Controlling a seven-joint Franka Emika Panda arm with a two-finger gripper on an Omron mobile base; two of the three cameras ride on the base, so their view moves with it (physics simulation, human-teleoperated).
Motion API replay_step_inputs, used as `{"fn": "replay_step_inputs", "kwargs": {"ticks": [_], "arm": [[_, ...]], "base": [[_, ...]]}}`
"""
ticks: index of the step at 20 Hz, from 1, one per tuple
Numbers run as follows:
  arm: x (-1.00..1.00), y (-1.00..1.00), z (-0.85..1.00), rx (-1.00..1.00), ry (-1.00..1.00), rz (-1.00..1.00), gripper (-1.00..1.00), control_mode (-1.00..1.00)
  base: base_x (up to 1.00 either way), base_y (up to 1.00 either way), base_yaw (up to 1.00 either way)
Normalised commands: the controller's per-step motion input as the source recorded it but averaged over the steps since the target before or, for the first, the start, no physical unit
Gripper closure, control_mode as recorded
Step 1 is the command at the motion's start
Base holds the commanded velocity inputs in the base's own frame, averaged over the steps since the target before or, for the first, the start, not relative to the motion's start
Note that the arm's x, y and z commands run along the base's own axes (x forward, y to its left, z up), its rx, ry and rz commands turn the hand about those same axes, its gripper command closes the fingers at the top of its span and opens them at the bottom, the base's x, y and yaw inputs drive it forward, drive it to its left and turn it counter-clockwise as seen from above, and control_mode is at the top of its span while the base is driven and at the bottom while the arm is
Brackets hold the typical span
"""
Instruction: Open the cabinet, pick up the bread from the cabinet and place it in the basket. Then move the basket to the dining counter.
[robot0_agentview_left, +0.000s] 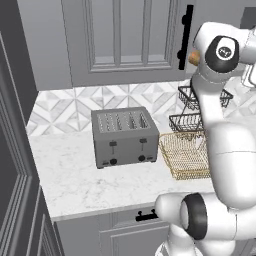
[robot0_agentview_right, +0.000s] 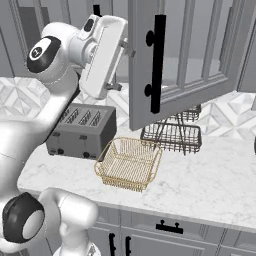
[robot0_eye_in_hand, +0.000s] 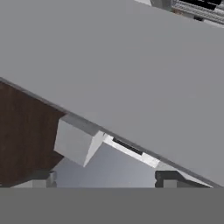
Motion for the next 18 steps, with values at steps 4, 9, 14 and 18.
{"fn": "replay_step_inputs", "kwargs": {"ticks": [4, 9, 14, 18], "arm": [[-0.71, -1.0, 0.0, 0.06, -0.07, -0.22, -1.0, -1.0], [-0.28, -1.0, -0.08, 0.12, -0.04, -0.14, -1.0, -1.0], [-0.37, -0.89, -0.01, 0.09, -0.09, -0.01, -1.0, -1.0], [-0.81, 0.49, -0.01, -0.08, -0.22, 0.0, -1.0, -1.0]], "base": [[0.0, 0.0, 0.0], [0.0, 0.0, 0.0], [0.0, 0.0, 0.0], [0.0, 0.0, 0.0]]}}
